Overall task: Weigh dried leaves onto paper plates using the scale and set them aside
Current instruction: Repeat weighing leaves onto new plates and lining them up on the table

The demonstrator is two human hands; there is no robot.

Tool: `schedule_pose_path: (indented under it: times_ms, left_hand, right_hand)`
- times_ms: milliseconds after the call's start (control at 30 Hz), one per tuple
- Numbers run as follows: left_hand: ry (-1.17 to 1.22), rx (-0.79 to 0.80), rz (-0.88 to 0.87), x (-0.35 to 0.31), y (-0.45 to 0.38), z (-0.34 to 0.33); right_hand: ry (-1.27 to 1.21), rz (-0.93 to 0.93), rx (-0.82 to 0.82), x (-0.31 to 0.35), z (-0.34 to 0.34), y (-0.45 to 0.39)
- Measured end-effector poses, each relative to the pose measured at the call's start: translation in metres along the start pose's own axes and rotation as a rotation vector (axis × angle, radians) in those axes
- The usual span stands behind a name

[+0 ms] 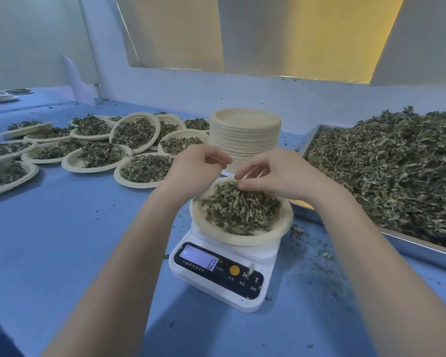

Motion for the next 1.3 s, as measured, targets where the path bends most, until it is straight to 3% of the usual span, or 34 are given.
schedule_pose_path:
  times_ms: [533,867,967,1100,1300]
  left_hand:
    - [0.151,-0.166,-0.053,0.013,0.015,-0.015]
    - [0.155,-0.212,-0.029,0.015,0.017,-0.017]
    - [0.179,-0.241,-0.013,0.017,0.018,-0.017]
    - [0.2,-0.261,0.0,0.018,0.019,-0.017]
    - [0.296,-0.226,-0.02,0.006,0.011,-0.009]
  right_hand:
    - [0.019,0.025,-0.019,0.001,0.005,0.005]
    - [0.262,-0.02,0.125,0.007,-0.02,0.002]
    - [0.36,0.023,0.098,0.009,-0.029,-0.002]
    - [0.276,0.091,-0.036,0.014,-0.018,-0.003]
    - [-0.085,0.106,-0.183,0.024,0.003,0.008]
Point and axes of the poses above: each hand's wrist, its own y-axis away from the middle knuckle, its own z-axis out of the back of the hand, x = y × z, the point moved 3 cm from there along -y, towards the middle knuckle, and after that the axes turned 13 degrees about -y, right-handed, at the moved point
